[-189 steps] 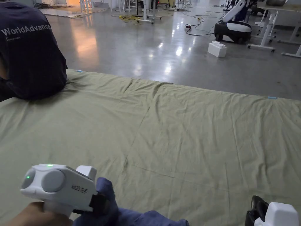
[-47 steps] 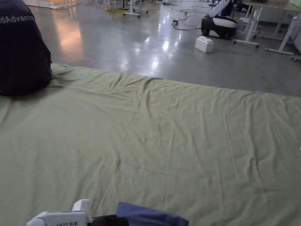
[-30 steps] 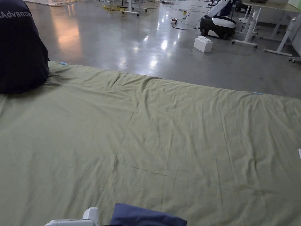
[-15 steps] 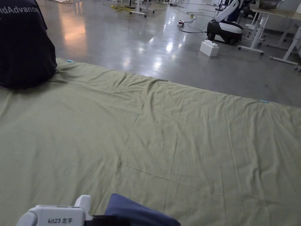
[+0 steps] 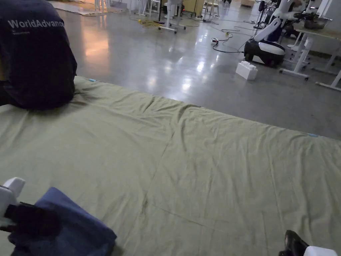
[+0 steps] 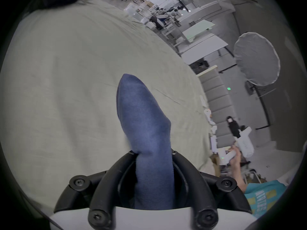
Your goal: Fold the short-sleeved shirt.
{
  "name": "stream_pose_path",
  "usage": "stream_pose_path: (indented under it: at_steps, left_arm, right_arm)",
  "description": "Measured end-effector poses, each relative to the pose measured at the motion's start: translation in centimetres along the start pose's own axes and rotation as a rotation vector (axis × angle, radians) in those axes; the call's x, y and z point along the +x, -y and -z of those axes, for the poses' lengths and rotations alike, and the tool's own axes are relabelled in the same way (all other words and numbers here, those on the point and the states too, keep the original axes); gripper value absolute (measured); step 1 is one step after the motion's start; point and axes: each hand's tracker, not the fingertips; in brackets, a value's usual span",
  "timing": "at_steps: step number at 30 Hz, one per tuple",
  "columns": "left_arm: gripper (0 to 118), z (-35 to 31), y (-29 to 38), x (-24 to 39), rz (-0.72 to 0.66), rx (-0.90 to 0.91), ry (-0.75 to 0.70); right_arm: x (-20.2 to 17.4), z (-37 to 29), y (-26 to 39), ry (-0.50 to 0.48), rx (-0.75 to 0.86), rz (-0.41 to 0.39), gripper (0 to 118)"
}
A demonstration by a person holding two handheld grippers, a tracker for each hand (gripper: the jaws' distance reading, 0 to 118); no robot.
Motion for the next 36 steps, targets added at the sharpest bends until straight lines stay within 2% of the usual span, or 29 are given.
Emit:
stream_pose_path:
  at_steps: [5,6,9,13,14,15,20,21,22,24,25,26,29,30,32,36]
  left_arm:
    - [22,-5.2,-2.7,-2.8,-0.024,0.028,-0.158]
    - [22,-6.4,-3.9,-5.5,-0.031,0.032,-0.180]
    - [22,-9.0,-5.1,-7.6,-0.038,0.037,-0.275]
    - [22,-9.7,-5.6,-8.8,-0.068,0.007,-0.370]
    - [22,-8.7,-3.9,-6.1,-0.068,-0.002,-0.392]
    - [22,-8.1,-3.5,-6.0,-0.064,-0.021,-0.430]
    - [23,-6.6,-3.6,-8.2,-0.106,-0.027,-0.556]
    - [24,-6.2,-3.5,-8.2,-0.106,-0.021,-0.570]
    - [30,-5.7,-3.0,-7.5,-0.096,-0.021,-0.606]
    - [46,-4.1,-2.4,-7.0,-0.035,-0.070,-0.738]
    - [58,-3.6,-2.1,-6.8,-0.016,-0.073,-0.776]
    - [62,-3.3,-1.5,-5.9,0.001,-0.079,-0.814]
    - [62,-2.6,-0.2,-3.5,0.029,-0.057,-0.916]
    - [63,-3.1,-1.3,-5.4,0.049,-0.038,-0.948]
    - [62,-2.6,-1.2,-4.5,0.071,0.014,-1.011]
    - [62,-1.4,-1.7,-2.6,0.125,0.139,-1.054]
  right_arm:
    - [1.3,0.2,-0.1,0.045,-0.003,0.015,1]
    - [1.4,0.2,-0.1,0.050,-0.006,0.019,1]
    - [1.4,0.1,0.1,0.062,-0.013,0.018,1]
    - [1.1,0.1,0.6,0.063,-0.025,0.022,1]
    - [0.9,0.1,0.7,0.062,-0.029,0.021,1]
    - [0.8,0.1,0.8,0.059,-0.033,0.023,1]
    - [0.4,0.0,1.0,0.048,-0.040,0.017,1]
    - [0.4,0.0,1.0,0.046,-0.040,0.017,1]
    - [0.4,0.0,1.0,0.045,-0.038,0.018,1]
    - [0.4,0.0,1.0,0.045,-0.035,0.017,1]
    - [0.5,-0.1,1.0,0.044,-0.034,0.016,1]
    - [0.5,-0.1,1.1,0.044,-0.035,0.017,1]
    - [0.8,-0.2,1.4,0.047,-0.038,0.013,1]
    - [0.9,-0.2,1.5,0.047,-0.041,0.012,1]
    - [1.1,-0.2,1.6,0.045,-0.044,0.015,1]
    - [1.5,-0.2,1.9,0.045,-0.050,0.017,1]
